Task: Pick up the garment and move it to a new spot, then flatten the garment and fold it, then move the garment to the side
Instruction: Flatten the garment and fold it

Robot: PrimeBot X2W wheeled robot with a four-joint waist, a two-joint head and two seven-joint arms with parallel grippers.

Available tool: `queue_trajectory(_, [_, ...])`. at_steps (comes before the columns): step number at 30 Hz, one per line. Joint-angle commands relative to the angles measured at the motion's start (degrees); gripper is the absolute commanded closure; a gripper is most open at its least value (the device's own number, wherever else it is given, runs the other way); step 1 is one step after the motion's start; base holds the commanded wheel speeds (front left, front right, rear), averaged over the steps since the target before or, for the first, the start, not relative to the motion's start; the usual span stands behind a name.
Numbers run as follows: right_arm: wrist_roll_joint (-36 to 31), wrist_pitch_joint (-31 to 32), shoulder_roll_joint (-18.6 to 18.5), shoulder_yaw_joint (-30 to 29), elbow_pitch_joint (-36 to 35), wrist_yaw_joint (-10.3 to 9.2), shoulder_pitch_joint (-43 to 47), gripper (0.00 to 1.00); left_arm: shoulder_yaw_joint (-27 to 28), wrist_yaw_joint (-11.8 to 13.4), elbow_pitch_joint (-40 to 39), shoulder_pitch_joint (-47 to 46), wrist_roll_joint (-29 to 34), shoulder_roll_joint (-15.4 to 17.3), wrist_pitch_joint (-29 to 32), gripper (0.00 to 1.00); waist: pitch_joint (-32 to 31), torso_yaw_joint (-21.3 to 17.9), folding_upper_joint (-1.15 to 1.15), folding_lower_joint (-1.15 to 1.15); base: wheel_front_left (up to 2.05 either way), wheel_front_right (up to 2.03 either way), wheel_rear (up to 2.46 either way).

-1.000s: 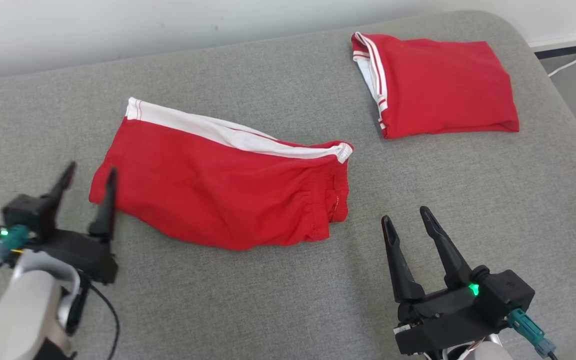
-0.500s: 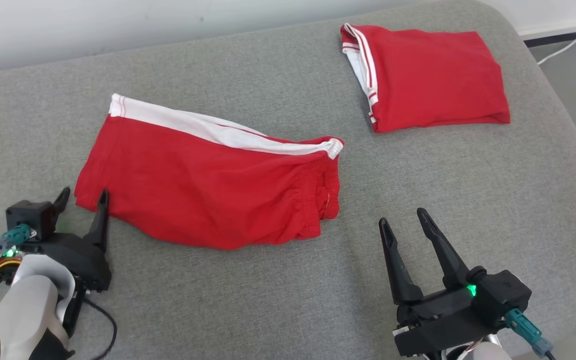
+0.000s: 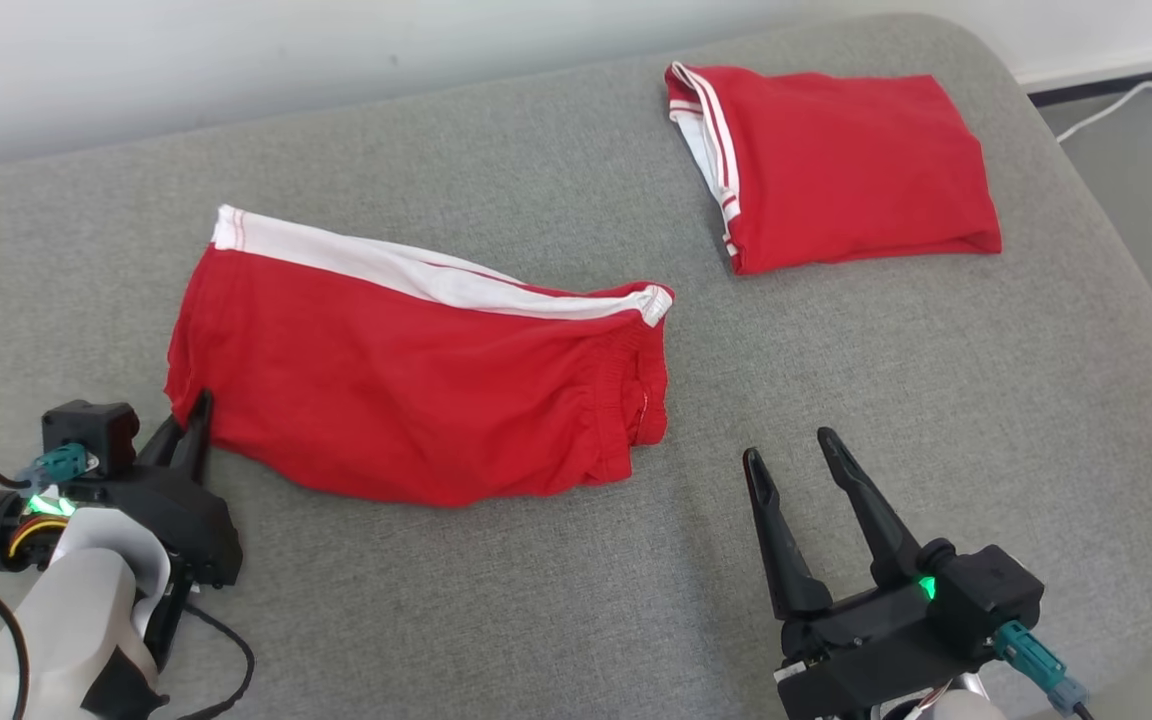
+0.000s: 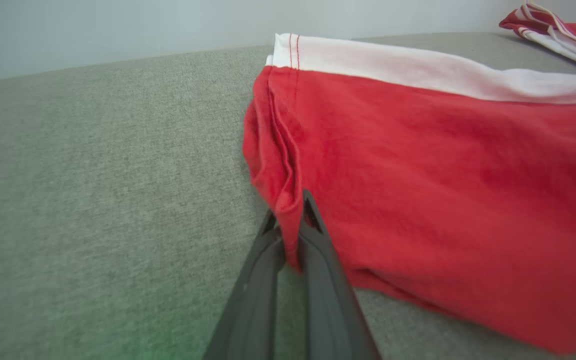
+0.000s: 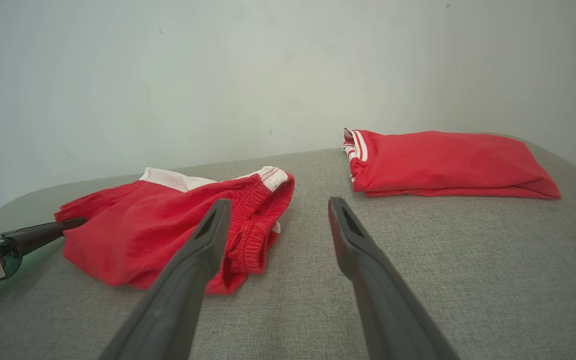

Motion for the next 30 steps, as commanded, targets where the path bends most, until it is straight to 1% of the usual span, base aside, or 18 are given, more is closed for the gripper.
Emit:
queue_trajectory(1, [0.2, 0.0, 0.0, 0.2, 0.3, 0.0, 0.5, 0.0, 0.2, 0.0, -0.4, 0.3, 0.2, 0.2, -0.3, 1.0, -1.0, 0.7, 0.0, 0.0, 0.0, 0.0, 0.0])
queue_trajectory(6, [0.5, 0.0, 0.4, 0.7, 0.9, 0.0, 1.9, 0.0, 1.9, 1.1, -4.2, 4.3, 0.1, -0.4, -0.3, 1.0, -4.1, 2.7, 0.0, 0.0, 0.0, 0.0, 0.0])
queue_trajectory(9, [0.7, 0.0, 0.4, 0.6, 1.1, 0.0, 2.6, 0.0, 2.6, 1.7, -6.0, 6.7, 0.0, -1.2, -0.3, 1.0, -5.6, 3.6, 0.0, 0.0, 0.0, 0.0, 0.0])
queue_trajectory(14, [0.7, 0.0, 0.2, 0.1, 1.7, 0.0, 4.6, 0.0, 3.7, 3.0, -10.6, 13.1, 0.3, -3.0, -0.3, 1.0, -8.8, 6.1, 0.0, 0.0, 0.0, 0.0, 0.0])
queue_trajectory(19, [0.5, 0.0, 0.0, -0.5, 1.8, 0.0, 5.8, 0.0, 4.2, 4.4, -14.8, 18.3, 1.2, -4.7, -0.3, 1.0, -10.2, 8.4, 0.0, 0.0, 0.0, 0.0, 0.0])
queue_trajectory(25, [0.1, 0.0, 0.0, -0.6, 1.8, 0.0, 6.5, 0.0, 4.7, 5.4, -18.0, 22.5, 1.8, -5.7, -0.3, 1.0, -10.8, 9.6, 0.0, 0.0, 0.0, 0.0, 0.0])
queue_trajectory(30, [0.0, 0.0, -0.2, -0.3, 2.2, 0.0, 6.6, 0.0, 4.9, 5.6, -18.9, 24.5, 1.9, -6.1, -0.3, 1.0, -10.9, 9.6, 0.0, 0.0, 0.0, 0.0, 0.0])
